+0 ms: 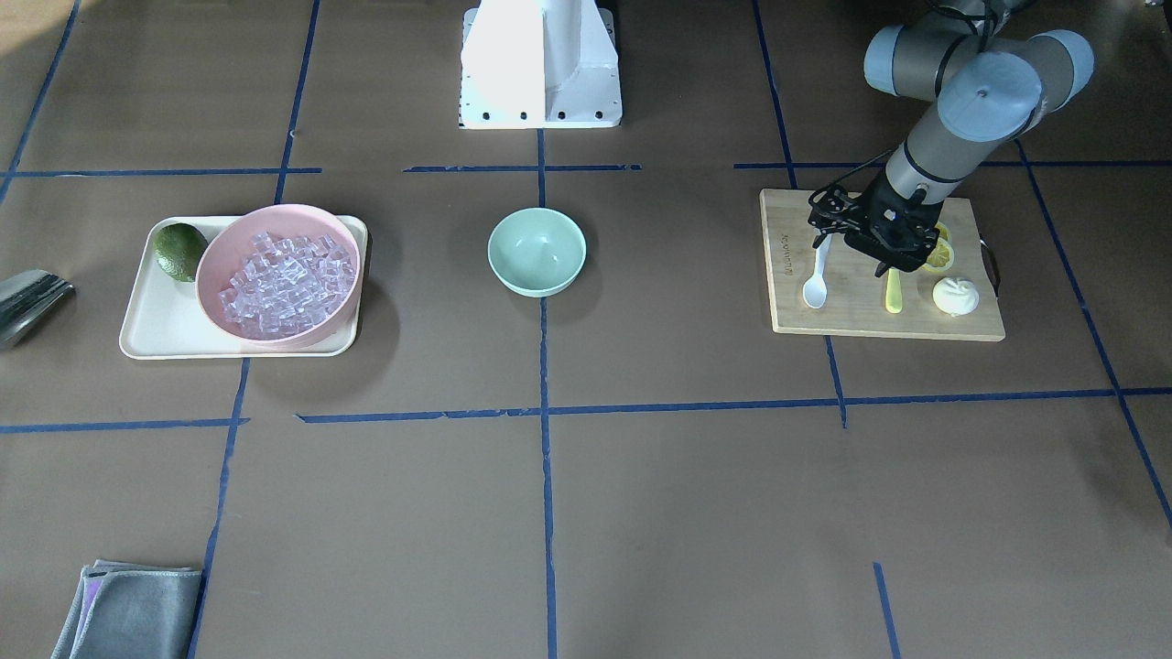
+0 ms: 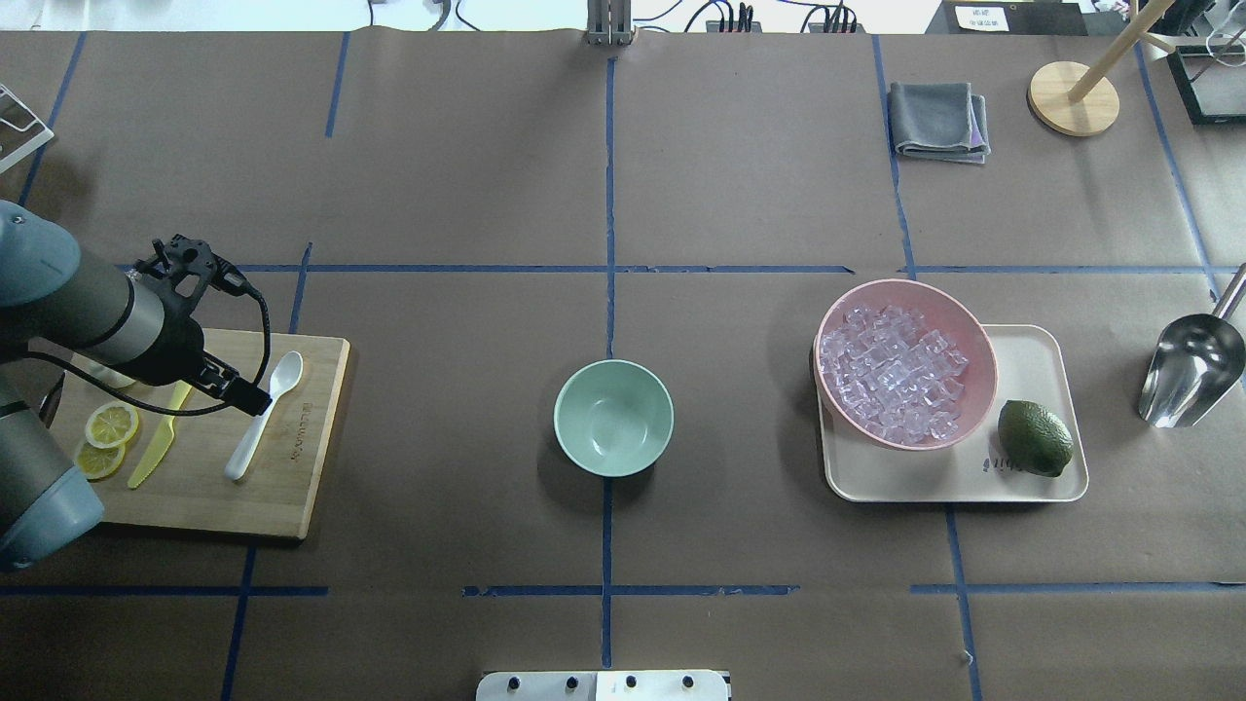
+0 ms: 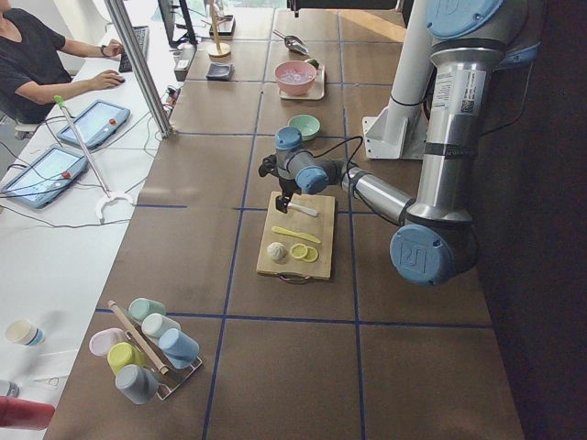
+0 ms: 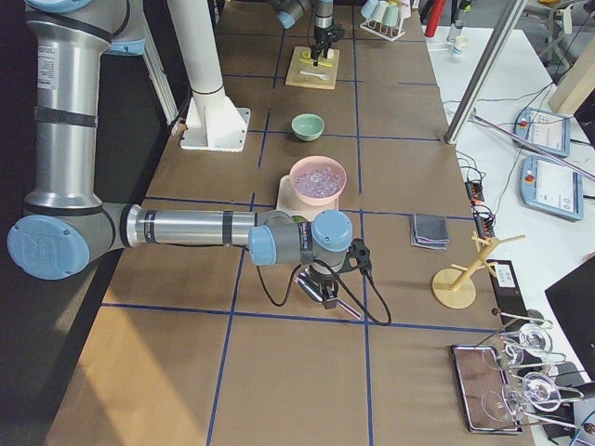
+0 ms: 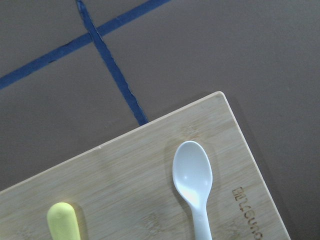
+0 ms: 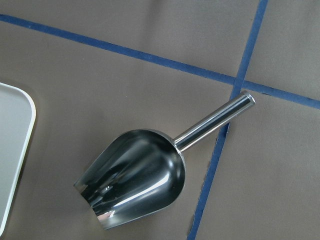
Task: Put spoon and ice into bowl
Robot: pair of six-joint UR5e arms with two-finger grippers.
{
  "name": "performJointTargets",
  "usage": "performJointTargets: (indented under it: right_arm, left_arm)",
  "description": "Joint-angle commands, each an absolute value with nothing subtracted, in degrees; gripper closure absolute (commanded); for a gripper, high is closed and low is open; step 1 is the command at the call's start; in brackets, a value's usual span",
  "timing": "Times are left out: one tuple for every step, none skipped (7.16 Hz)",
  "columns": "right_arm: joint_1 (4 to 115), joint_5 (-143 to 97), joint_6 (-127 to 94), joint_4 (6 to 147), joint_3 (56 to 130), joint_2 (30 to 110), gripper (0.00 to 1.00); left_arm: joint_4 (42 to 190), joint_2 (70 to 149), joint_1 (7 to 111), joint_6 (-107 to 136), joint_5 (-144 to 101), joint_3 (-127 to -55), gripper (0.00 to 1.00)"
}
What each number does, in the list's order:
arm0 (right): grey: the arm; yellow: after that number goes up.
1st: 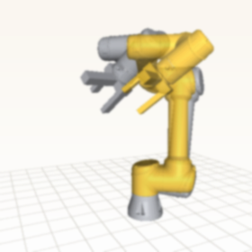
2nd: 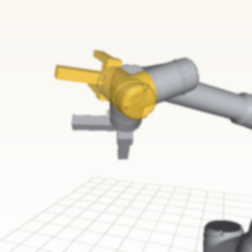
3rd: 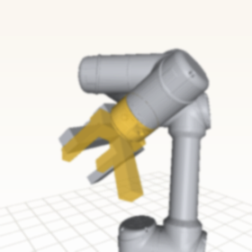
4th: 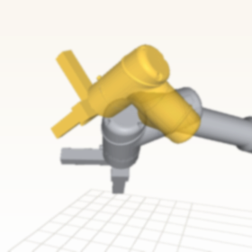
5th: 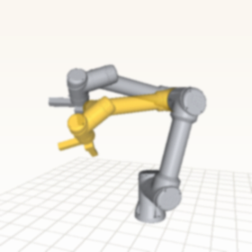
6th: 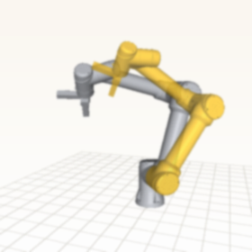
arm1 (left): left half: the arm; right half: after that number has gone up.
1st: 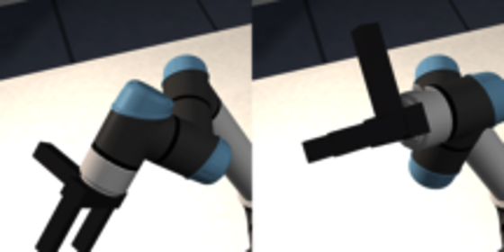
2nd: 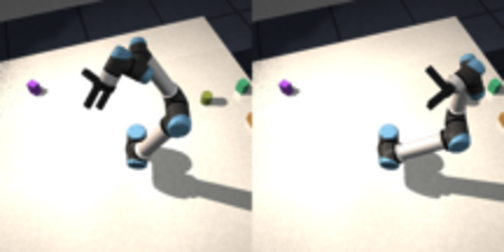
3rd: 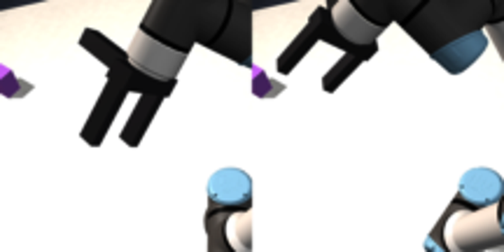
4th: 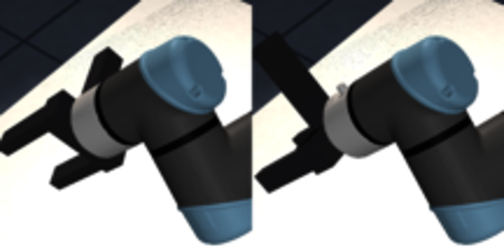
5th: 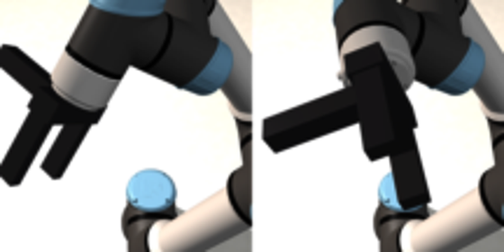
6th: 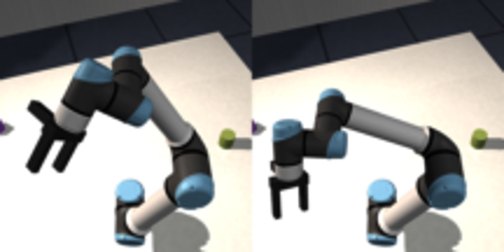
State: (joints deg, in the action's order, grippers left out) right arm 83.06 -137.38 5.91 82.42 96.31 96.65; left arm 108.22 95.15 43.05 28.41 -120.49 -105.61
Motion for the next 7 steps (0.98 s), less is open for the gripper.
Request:
performJointTargets:
  right_arm:
    - [82.97,-137.46,5.80,82.35,96.24,96.86,0.01]
    - [82.97,-137.46,5.80,82.35,96.24,96.86,0.01]
    - [82.97,-137.46,5.80,82.35,96.24,96.86,0.01]
    - [82.97,-137.46,5.89,82.35,96.24,96.86,0.01]
    - [82.97,-137.37,5.89,82.35,96.15,96.86,0.01]
    - [82.97,-137.37,5.98,82.44,96.15,96.86,0.01]
    - [82.97,-137.46,5.98,82.44,96.15,96.86,0.01]
  left_arm:
    - [108.19,95.27,41.31,29.00,-120.15,-104.77,0.00]
    - [108.19,96.14,40.61,29.26,-120.15,-103.98,0.00]
    - [108.19,96.85,40.43,29.35,-120.15,-103.80,0.00]
    - [108.19,96.94,40.26,29.36,-120.15,-102.75,0.03]
    - [108.19,97.29,40.25,29.36,-120.23,-102.66,0.07]
    - [108.19,97.47,40.25,29.36,-120.15,-102.40,0.13]
    - [108.19,97.47,40.25,29.36,-120.23,-102.31,0.23]
